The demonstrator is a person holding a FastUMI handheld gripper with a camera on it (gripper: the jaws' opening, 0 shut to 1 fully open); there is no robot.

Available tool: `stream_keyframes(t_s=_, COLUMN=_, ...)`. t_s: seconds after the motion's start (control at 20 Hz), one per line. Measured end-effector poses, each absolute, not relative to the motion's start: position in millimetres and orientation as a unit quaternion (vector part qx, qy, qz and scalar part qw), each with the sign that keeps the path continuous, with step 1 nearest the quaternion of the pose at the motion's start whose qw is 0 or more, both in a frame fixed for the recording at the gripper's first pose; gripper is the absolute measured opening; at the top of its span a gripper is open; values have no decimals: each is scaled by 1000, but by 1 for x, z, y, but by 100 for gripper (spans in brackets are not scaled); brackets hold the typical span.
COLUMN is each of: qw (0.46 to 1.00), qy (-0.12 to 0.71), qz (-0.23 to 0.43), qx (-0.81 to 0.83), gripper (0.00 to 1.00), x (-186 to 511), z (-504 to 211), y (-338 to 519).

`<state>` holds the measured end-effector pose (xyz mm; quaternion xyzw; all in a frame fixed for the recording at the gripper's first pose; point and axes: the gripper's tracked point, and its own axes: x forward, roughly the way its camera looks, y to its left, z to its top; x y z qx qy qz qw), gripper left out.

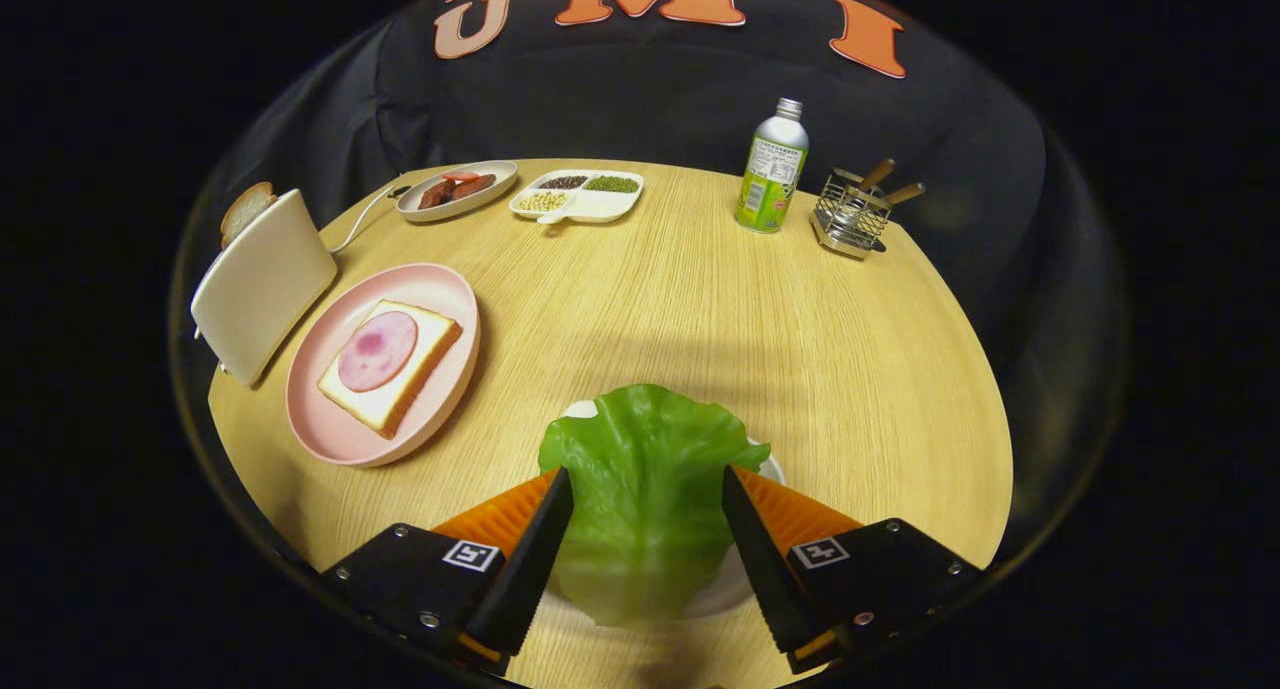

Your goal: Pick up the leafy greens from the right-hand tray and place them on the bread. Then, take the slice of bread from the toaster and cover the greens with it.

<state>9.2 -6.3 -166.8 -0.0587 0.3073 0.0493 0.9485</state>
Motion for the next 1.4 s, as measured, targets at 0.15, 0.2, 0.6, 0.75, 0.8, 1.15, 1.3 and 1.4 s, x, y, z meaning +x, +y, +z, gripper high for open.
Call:
stream_keyframes(t_s=0.15, qw=942, qy=324, qz=51, qx=-71, gripper=87, x=10, z=-176, y=-6)
stream_keyframes(t_s=0.2, qw=940, qy=330, qz=50, qx=-72, gripper=84, x=9, z=-179, y=-6)
stream_keyframes(t_s=0.6, qw=933, qy=355, qz=57, qx=-36, gripper=58, x=11, z=-183, y=-4)
stream_keyframes(t_s=0.75, qw=933, qy=358, qz=42, qx=-21, gripper=37, x=12, z=-183, y=-11)
stream_keyframes(t_s=0.8, qw=933, qy=357, qz=40, qx=-18, gripper=32, x=13, z=-183, y=-12)
stream_keyframes(t_s=1.15, qw=943, qy=327, qz=53, qx=11, gripper=3, x=14, z=-173, y=-9)
stream_keyframes(t_s=1.3, qw=950, qy=301, qz=69, qx=42, gripper=3, x=16, z=-154, y=0)
stream_keyframes(t_s=1.4, qw=954, qy=286, qz=74, qx=47, gripper=3, x=16, z=-142, y=1)
